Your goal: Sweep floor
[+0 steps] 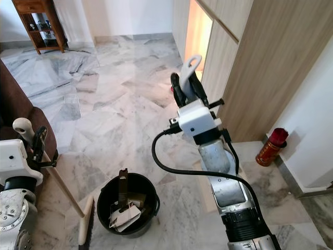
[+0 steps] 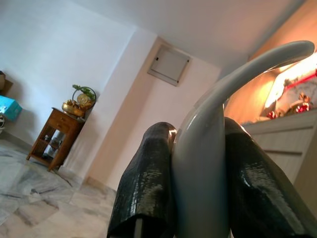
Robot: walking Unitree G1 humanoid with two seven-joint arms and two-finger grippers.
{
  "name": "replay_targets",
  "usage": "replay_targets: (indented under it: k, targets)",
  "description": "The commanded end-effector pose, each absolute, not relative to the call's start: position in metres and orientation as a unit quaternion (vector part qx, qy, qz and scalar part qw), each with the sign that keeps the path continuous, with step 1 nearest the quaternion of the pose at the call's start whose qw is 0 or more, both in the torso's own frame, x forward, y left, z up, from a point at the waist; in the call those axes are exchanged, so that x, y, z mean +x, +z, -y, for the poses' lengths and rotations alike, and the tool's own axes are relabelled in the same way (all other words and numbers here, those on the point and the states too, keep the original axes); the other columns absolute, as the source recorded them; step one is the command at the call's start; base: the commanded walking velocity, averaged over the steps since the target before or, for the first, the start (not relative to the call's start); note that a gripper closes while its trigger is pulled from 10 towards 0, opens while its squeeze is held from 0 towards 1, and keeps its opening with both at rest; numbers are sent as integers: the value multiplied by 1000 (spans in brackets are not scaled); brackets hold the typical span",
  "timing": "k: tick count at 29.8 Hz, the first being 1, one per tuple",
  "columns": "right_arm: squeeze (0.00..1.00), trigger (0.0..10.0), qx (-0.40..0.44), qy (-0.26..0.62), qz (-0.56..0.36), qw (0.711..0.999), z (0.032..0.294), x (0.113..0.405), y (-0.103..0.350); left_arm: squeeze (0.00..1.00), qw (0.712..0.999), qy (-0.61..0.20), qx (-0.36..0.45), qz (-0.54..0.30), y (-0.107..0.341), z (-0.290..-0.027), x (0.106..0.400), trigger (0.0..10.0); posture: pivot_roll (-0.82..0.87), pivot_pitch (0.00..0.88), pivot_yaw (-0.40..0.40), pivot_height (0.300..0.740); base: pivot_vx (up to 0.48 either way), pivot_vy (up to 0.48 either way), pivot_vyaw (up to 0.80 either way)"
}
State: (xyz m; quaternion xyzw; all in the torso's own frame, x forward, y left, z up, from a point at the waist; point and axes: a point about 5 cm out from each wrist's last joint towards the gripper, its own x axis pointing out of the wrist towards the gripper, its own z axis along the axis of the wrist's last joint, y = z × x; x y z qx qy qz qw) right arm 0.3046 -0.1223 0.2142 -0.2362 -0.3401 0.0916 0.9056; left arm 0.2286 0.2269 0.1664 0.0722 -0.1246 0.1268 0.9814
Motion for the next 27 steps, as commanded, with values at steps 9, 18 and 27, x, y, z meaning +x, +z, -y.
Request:
replay_targets:
  k: [9,18,27]
  targets:
    - [0,10000,-233,60,321,916,139,307,193,0,981,112,65,146,173,-221,218,10000,60,45,33,740,0,0,0]
    - [0,10000,-199,40,293,934,143,308,175,0,985,108,57,126,160,-217,213,10000,58,32,39,740,0,0,0]
    - [0,10000,-164,29,278,946,144,314,173,0,984,109,57,126,161,-217,215,10000,59,66,38,740,0,0,0]
